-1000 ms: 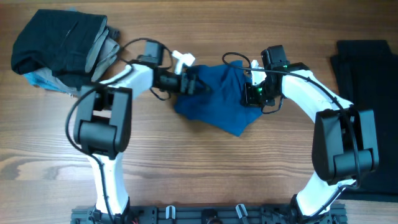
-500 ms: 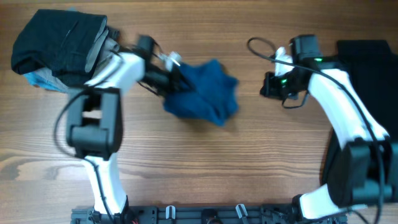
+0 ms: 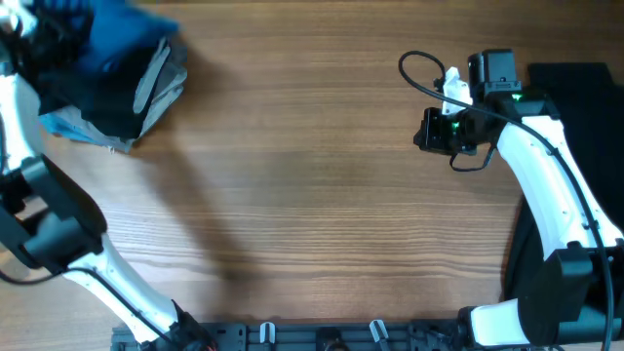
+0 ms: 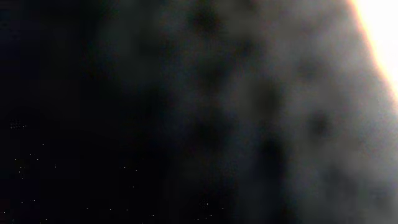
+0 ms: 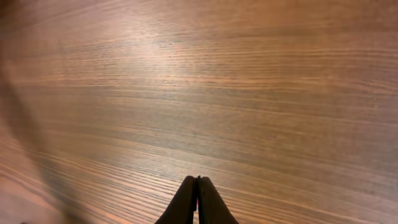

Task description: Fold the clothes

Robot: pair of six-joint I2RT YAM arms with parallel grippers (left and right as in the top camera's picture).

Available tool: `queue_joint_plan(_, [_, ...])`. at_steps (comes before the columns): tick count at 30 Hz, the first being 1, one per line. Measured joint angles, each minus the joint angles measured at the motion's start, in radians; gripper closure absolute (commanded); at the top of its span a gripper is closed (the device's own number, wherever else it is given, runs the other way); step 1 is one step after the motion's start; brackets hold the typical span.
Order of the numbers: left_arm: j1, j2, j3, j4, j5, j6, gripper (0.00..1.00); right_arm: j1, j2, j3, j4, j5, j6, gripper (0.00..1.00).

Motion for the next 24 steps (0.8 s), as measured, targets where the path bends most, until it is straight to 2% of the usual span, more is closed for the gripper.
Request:
queue_joint_plan(2, [0.055,0.058,-0.004,-0.095,-0.007,-0.003,0.0,0.0,0.0,0.0,-0.004,0.0,0.008,0.96])
queue_joint_plan(4, [0.122,0.07,-0.006,-0.211,0.005,0.029,0.0,0.0,0.0,0.0,-0.013,0.0,0.011,0.96])
queue_joint_plan(8, [0.237,0.022,-0.003,-0.33,0.103,0.09,0.02,0.0,0.0,0.0,-0.022,0.0,0.011,0.96])
queue_joint_plan(11, [0.323,-0.088,-0.006,-0.363,0.177,0.156,0.16,0.0,-0.002,0.0,-0.019,0.001,0.011,0.96])
queue_joint_plan(13, [0.32,-0.25,-0.006,-0.407,0.257,0.274,0.11,0.0,-0.041,0.003,-0.019,0.02,0.01,0.96])
queue_joint_plan(14, [0.294,-0.342,-0.004,-0.45,0.279,0.352,0.07,0.0,-0.09,0.013,-0.019,0.031,0.01,0.95])
queue_joint_plan(16, [0.214,-0.515,0.001,-0.565,0.278,0.498,0.04,0.001,-0.22,0.047,0.005,0.046,-0.002,0.92])
queue_joint_plan(17, [0.161,-0.612,0.004,-0.626,0.261,0.569,0.02,0.006,-0.318,0.07,0.02,0.049,-0.007,0.86])
queue_joint_plan(19, [0.115,-0.721,0.008,-0.715,0.199,0.633,0.0,0.021,-0.449,0.089,0.035,0.05,-0.013,0.58])
queue_joint_plan(20, [0.086,-0.804,0.007,-0.789,0.138,0.661,0.0,0.031,-0.541,0.097,0.033,0.049,-0.014,0.39])
queue_joint_plan(21, [0.068,-0.879,0.009,-0.845,0.073,0.681,0.0,0.031,-0.603,0.098,0.019,0.05,-0.003,0.01])
queue_joint_plan(24, [0.056,-1.025,0.009,-0.972,-0.028,0.702,0.0,0.031,-0.681,0.098,-0.029,0.04,0.0,0.0])
